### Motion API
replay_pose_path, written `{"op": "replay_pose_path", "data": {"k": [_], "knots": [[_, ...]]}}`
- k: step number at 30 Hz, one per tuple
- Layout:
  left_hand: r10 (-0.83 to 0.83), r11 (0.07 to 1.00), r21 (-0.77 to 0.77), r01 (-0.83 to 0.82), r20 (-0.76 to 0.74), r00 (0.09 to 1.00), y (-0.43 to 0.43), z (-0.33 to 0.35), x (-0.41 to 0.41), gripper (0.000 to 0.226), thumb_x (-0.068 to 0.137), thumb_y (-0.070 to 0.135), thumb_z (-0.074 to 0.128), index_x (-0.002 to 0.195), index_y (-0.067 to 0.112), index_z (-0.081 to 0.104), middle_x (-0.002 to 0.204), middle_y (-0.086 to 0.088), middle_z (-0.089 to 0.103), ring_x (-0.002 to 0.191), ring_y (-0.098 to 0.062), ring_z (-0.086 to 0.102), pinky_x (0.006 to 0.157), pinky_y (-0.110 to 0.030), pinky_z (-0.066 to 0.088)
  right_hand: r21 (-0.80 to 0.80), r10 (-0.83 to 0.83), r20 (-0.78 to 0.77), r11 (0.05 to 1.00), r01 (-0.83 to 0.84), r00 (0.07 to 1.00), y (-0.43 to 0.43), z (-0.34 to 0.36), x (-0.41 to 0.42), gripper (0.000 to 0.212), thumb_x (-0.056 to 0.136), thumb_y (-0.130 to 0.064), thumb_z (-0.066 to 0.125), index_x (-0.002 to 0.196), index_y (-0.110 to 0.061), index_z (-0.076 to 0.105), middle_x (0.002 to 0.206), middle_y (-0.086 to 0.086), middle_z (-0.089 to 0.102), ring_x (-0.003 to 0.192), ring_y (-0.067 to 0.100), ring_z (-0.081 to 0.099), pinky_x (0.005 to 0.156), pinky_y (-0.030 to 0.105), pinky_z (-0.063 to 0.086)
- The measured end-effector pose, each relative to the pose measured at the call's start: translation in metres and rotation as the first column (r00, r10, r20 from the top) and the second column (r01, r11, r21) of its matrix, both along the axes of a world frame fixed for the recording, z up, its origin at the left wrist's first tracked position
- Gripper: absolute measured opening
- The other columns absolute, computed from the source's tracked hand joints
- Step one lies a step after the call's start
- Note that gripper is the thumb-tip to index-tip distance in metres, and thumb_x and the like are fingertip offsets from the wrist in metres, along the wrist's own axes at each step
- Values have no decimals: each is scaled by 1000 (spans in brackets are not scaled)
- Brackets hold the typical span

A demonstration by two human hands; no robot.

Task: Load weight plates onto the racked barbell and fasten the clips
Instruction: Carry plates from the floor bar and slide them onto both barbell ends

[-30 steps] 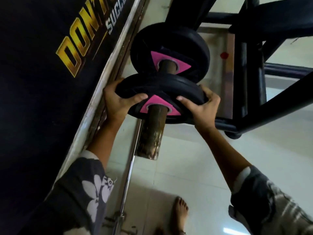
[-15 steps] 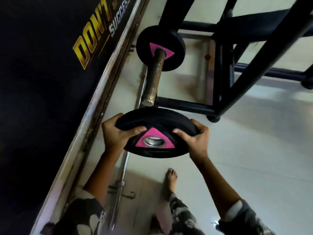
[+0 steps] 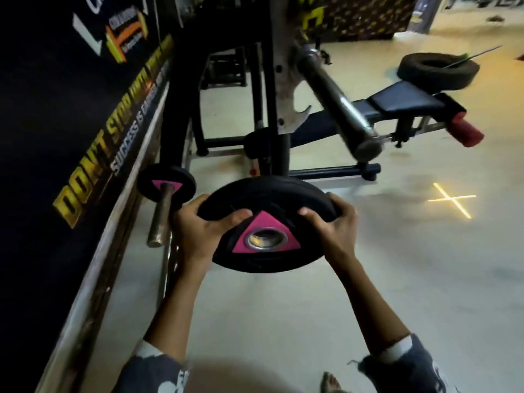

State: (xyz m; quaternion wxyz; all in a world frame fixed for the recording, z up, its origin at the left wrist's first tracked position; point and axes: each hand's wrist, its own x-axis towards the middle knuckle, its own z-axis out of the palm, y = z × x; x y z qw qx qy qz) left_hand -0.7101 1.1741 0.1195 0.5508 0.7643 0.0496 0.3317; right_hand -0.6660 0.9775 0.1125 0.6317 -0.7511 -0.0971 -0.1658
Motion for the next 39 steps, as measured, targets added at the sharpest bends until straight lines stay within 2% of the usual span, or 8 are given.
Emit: {"op": "replay_pose_path", "data": {"k": [4,8,15,18,24,29,34,39], "knots": [[-34,999,-19,36,114,993,-67,30,48,56,47,74,69,65,22,64,52,28,60,54,14,55,50,-4,39,-15,-89,98,996,91,991,-70,36,35,52,53,-57,67,66,-7,61,62,17,63,59,18,53,61,37,47],[-45,999,-4,47,170,984,-116,56,80,41,51,69,69,59,31,56,50,29,58,51,12,53,47,-7,38,-30,-140,203,988,149,969,-118,65,69,63,54,-59,65,63,3,55,54,23,48,53,17,40,53,33,37],[66,997,24,-69,119,991,-142,84,122,76,43,81,66,62,8,64,58,-3,65,57,-16,61,51,-43,52,41,-87,191,996,81,978,-138,81,126,57,60,-59,65,65,-2,61,54,11,50,53,14,44,52,30,37],[97,994,33,-100,92,991,-137,81,140,65,43,82,65,59,19,62,56,9,62,55,-10,58,52,-38,51,17,-64,203,998,62,977,-133,77,148,59,61,-59,65,64,-1,59,54,18,49,52,11,40,50,29,33],[147,984,76,-162,176,973,-122,81,203,58,51,79,63,65,24,60,59,20,58,54,7,56,52,-12,44,-1,-13,247,1000,14,969,-113,78,223,65,63,-63,67,70,2,62,62,25,60,62,37,58,56,46,47],[204,958,167,-234,176,963,-101,82,271,51,58,64,71,71,15,63,66,5,63,60,-6,59,57,-27,49,72,10,172,997,-23,985,-91,74,293,61,63,-63,67,75,-3,66,67,18,66,67,33,62,65,47,51],[200,964,153,-215,108,974,-78,86,344,54,58,69,69,73,18,61,67,8,63,63,-7,61,56,-20,46,57,8,140,998,-16,990,-69,79,362,58,64,-62,66,80,-7,69,72,13,70,71,25,67,69,45,54],[181,973,126,-195,116,977,-58,85,407,60,58,68,69,79,12,66,74,2,67,67,-8,64,57,-13,47,46,10,154,999,-18,988,-48,83,418,51,64,-58,66,83,-11,70,72,7,69,67,14,65,62,28,53]]}}
